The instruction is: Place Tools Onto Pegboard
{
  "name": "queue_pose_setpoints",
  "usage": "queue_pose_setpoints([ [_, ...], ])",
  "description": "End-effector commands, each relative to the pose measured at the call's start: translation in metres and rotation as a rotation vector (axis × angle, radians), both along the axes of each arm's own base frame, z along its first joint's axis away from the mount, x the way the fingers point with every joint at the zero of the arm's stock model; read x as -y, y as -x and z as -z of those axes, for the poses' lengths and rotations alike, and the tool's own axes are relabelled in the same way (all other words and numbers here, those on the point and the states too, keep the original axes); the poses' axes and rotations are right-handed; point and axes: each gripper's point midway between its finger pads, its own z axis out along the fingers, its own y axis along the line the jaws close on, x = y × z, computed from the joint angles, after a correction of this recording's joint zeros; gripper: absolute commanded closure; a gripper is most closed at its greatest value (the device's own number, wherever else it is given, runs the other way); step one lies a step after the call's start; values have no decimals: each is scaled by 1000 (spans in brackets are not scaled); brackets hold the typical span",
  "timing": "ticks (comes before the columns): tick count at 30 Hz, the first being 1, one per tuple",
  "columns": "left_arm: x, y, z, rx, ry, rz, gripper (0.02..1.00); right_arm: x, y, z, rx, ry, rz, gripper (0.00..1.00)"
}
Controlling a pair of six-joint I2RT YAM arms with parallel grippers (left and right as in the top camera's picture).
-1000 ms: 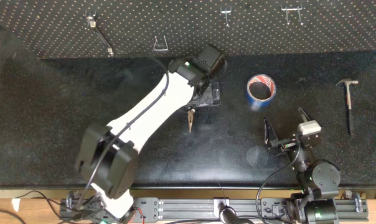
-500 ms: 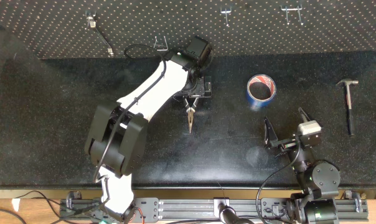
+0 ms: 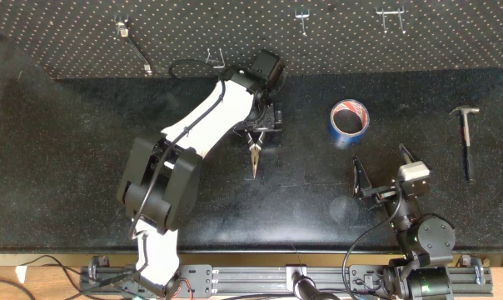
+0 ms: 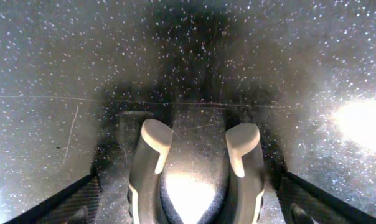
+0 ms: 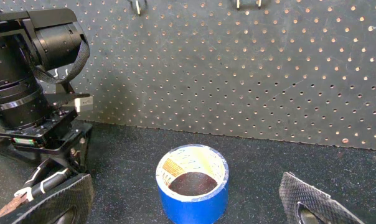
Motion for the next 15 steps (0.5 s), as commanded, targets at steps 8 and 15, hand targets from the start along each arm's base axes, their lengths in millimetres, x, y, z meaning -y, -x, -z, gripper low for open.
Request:
queue_pose_setpoints([
  [8, 4, 5, 15, -51, 17, -13, 389, -1, 1, 1, 3, 7, -5, 25],
  [15, 4, 5, 15, -53, 20, -13, 419, -1, 1, 1, 3, 7, -5, 25],
])
